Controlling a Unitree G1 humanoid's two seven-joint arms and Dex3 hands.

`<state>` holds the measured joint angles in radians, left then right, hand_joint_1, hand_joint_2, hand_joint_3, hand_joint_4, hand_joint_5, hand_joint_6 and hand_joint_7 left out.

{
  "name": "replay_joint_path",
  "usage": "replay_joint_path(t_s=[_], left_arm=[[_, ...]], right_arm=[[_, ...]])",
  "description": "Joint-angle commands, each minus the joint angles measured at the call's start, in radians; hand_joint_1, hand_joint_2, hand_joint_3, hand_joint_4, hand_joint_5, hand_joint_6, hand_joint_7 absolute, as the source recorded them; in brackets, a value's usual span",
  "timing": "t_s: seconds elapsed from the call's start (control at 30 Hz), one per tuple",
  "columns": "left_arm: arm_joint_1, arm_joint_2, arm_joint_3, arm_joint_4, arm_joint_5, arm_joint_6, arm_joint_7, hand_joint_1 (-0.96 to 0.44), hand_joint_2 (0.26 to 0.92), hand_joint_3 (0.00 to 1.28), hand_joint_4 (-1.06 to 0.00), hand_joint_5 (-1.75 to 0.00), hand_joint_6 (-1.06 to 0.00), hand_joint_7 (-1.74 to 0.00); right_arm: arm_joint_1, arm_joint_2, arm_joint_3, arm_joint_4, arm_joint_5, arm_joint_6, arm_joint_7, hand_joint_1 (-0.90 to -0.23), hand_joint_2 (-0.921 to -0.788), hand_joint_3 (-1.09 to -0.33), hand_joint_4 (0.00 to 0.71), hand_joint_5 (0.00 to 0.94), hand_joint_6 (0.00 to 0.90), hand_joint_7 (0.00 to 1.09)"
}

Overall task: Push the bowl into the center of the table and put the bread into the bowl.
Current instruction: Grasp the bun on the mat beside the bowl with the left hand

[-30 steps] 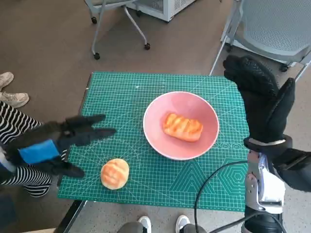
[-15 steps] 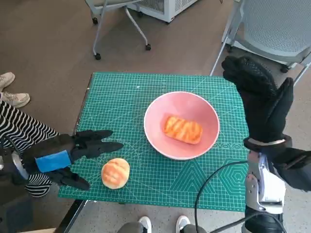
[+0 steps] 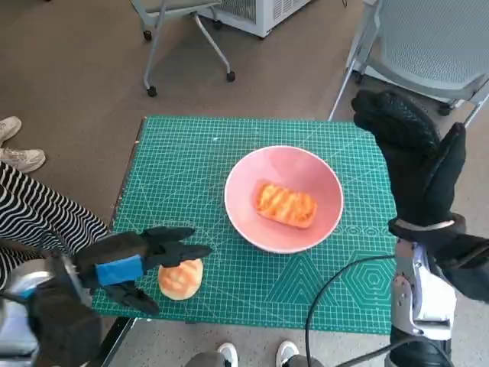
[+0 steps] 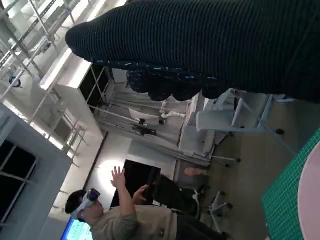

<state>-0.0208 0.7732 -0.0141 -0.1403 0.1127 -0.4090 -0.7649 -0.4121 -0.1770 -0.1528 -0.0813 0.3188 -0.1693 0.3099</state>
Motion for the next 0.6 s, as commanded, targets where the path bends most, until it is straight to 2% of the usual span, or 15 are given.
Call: replay_joint_path(t_s=[0.03,0.37,0.47,0.6], left_arm=[[0.002,-0.024,-0.043,0.054,0.044,-0.034,0.032,-0.28,0.736,0.0,-0.15,0.0,-0.3,-0.04],[-0.027,-0.057,-0.107,0.162,0.155,-0.071,0.113,-0.21,0.738,0.0,-0.19,-0.01,-0.35,-0.04],[-0.028,-0.063,-0.119,0.179,0.213,-0.066,0.155,-0.12,0.769,0.02,-0.27,-0.02,-0.4,-0.05],[-0.031,-0.065,-0.131,0.191,0.262,-0.06,0.191,0.01,0.829,0.05,-0.46,-0.04,-0.54,-0.08]], right_arm=[[0.024,-0.009,-0.002,-0.003,0.003,0.012,0.007,-0.689,-0.921,-0.617,0.194,0.003,0.089,0.52],[0.025,-0.015,-0.003,-0.003,-0.003,0.013,0.004,-0.684,-0.921,-0.621,0.195,0.003,0.089,0.52],[0.027,-0.016,-0.002,-0.005,-0.005,0.012,0.002,-0.684,-0.921,-0.621,0.195,0.002,0.089,0.52],[0.029,-0.018,-0.002,-0.008,-0.005,0.013,0.002,-0.683,-0.921,-0.622,0.194,0.002,0.089,0.52]])
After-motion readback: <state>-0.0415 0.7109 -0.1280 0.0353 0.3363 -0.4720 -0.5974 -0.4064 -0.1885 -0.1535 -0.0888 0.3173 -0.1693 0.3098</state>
